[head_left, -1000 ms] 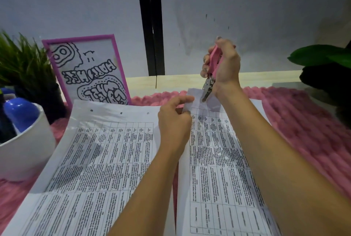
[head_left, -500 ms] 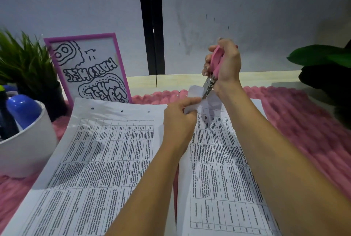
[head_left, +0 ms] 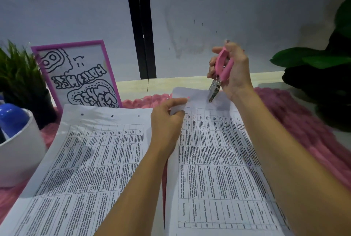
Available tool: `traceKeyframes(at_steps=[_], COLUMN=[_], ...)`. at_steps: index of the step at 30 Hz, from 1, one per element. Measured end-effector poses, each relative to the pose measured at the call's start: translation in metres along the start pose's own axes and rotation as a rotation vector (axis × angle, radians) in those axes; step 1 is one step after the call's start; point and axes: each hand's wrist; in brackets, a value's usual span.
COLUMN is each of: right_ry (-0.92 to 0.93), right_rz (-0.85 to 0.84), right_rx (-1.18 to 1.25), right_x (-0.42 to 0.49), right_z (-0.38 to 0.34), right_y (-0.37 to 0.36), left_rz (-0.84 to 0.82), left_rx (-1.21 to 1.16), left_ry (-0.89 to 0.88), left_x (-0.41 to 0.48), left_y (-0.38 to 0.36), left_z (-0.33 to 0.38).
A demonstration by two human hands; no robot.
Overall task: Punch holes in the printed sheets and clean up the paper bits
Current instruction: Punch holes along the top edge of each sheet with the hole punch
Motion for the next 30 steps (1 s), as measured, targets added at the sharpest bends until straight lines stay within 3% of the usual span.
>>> traceKeyframes(at_steps=[30], right_ry=[0.057], right_rz=[0.155], right_rx=[0.082], right_x=[0.006], right_z=[0.008], right_y=[0.003], left_rz=[-0.037], left_rx=[-0.049], left_ry=[-0.023], left_x=[0.000], left_y=[0.001], left_z=[0.005])
Point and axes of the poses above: each hand's wrist, its own x-axis towards the middle knuckle, its own y-axis out of the back of the hand, z = x × y, and after that the axes turned 11 degrees about -y, right-handed
